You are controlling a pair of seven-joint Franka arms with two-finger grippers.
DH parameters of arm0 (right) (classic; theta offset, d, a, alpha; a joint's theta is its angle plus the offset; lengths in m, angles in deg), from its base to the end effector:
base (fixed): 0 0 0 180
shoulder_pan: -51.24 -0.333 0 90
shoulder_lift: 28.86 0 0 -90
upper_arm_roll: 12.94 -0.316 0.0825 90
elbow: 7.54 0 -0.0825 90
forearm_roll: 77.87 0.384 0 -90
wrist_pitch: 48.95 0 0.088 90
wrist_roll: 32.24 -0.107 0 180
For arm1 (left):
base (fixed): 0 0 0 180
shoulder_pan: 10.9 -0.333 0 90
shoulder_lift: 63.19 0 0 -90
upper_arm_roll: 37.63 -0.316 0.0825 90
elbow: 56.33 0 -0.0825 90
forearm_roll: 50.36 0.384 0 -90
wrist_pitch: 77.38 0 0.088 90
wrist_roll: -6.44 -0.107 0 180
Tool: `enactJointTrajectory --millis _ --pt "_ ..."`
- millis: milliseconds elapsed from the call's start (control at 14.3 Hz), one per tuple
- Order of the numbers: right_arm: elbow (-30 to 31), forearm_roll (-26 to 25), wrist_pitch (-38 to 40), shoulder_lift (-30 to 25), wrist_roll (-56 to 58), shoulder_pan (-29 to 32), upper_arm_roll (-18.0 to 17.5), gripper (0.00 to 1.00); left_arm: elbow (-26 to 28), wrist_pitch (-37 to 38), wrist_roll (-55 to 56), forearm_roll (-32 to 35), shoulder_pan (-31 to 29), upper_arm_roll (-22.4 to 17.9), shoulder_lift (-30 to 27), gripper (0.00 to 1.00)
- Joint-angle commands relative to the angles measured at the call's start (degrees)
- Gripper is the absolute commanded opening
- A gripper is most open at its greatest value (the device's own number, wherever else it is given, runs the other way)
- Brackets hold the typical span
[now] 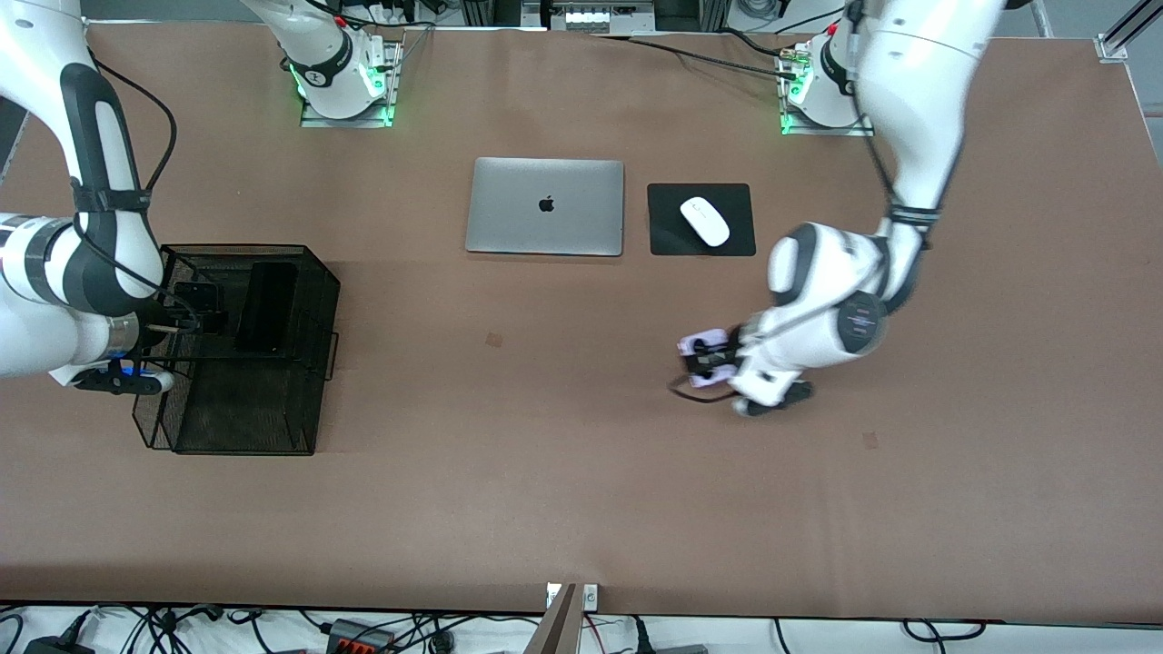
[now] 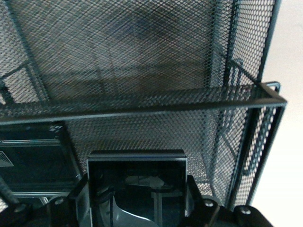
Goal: Place phones with both arms
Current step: 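Set the white flip phone mid-table with the left gripper while the right withdraws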
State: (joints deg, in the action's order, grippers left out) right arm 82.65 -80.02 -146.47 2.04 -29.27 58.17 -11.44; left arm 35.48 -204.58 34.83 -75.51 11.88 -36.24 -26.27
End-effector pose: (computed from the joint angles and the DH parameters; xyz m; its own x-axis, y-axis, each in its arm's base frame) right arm 0.6353 -0.0958 0.3011 0.9123 -0.0799 -0.4017 -0.0764 -0.9968 0.0248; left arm 0.6285 -0.2946 0.2535 0.9242 0.3050 -0.2299 0.3613 -0.8932 0.2676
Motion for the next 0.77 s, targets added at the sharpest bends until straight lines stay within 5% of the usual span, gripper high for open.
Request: enactJointTrajectory --millis 0,70,420,701 --pt "0.3 0.4 -1.4 0.3 1.3 1.6 -0.9 0.82 -11.1 1.2 4.6 -5.3 7.5 -5.2 8.2 0.35" --pt "0.0 0.4 -1.4 0.3 1.3 1.6 -0.9 1.00 -14.0 1.0 4.9 -7.5 11.4 -8.1 10.2 0.35" --pt "-4.4 1.0 0.0 -3.5 0.5 0.5 -1.4 1.00 -29.6 -3.3 4.7 -18.4 23.0 -16.9 20.4 0.32" --pt "-11.2 1.1 0.1 -4.4 1.7 -0.3 -3.3 1.00 -31.2 -13.9 -1.2 -20.3 28.4 -17.6 23.8 0.32"
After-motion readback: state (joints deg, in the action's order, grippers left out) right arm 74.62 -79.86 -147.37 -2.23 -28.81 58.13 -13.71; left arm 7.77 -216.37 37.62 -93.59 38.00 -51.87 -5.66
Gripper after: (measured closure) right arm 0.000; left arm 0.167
